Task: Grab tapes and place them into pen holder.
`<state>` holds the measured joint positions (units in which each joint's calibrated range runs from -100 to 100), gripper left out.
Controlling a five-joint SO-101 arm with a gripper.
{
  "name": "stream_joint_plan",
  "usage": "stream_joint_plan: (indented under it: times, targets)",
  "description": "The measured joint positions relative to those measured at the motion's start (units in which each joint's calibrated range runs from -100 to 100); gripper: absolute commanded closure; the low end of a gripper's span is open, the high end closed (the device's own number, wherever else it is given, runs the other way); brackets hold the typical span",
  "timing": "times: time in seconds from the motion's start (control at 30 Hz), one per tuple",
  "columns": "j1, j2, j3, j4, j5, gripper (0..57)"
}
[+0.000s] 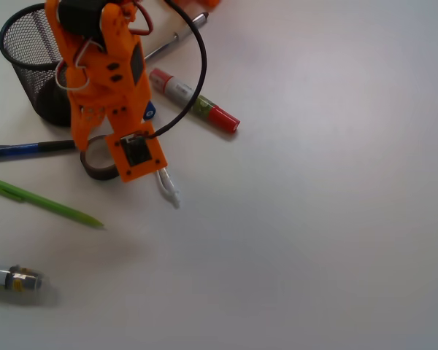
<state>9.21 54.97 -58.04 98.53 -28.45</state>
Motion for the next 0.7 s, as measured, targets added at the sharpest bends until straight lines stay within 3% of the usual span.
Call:
stream_joint_plan:
  times: [0.23, 0.7]
  targets:
    - [-4.0, 0.0, 0.0, 0.0, -0.3, 30.3]
    - [-2.0, 3.6, 0.2, -1.8, -0.9, 30.3]
